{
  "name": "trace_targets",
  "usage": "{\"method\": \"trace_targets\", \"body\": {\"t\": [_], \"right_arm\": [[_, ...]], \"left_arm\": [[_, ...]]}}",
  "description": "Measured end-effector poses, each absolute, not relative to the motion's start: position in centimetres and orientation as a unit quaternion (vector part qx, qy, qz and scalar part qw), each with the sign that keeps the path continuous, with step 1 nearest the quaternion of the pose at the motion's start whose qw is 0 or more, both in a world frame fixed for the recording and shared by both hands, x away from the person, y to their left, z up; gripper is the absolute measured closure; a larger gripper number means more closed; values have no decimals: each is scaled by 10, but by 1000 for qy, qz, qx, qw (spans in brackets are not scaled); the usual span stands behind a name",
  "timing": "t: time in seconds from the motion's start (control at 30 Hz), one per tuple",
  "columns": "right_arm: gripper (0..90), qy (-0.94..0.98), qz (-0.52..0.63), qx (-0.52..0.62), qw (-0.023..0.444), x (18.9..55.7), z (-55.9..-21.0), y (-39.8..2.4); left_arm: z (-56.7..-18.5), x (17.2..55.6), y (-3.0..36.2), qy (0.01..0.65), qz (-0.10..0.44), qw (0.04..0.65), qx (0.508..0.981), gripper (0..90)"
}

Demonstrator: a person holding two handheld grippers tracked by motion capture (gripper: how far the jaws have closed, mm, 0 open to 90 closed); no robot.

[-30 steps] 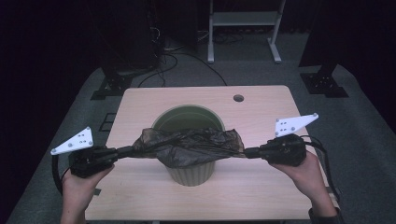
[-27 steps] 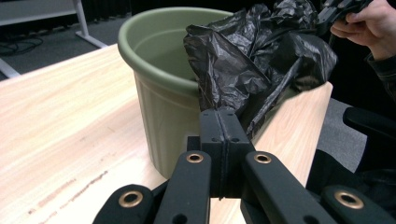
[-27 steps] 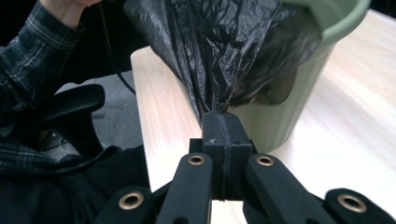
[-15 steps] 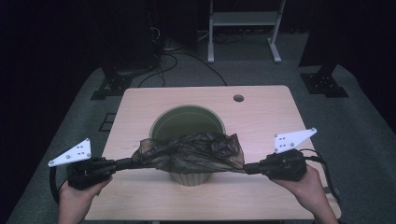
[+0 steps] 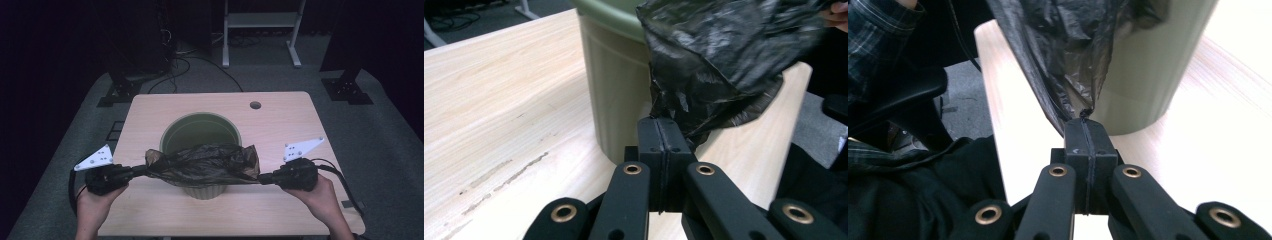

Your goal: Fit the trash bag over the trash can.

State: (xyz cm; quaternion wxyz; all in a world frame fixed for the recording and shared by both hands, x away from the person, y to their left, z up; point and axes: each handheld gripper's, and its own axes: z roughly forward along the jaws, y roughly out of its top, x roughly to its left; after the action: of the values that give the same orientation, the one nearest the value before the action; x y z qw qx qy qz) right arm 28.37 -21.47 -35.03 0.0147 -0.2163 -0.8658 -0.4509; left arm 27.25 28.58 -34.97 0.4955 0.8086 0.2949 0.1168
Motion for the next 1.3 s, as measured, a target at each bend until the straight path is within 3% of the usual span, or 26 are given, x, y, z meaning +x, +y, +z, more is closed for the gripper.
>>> {"method": "trace_targets", "body": {"t": [0.67,1.3], "right_arm": [[899,-875,-408,-256,40,310,-393,-212],[899,-880,-390,-268,44,317,-407,-209]], "left_arm": [[-393,307,264,315,92,437,837,899],[-403,311,260,325,89,400,852,900]]}}
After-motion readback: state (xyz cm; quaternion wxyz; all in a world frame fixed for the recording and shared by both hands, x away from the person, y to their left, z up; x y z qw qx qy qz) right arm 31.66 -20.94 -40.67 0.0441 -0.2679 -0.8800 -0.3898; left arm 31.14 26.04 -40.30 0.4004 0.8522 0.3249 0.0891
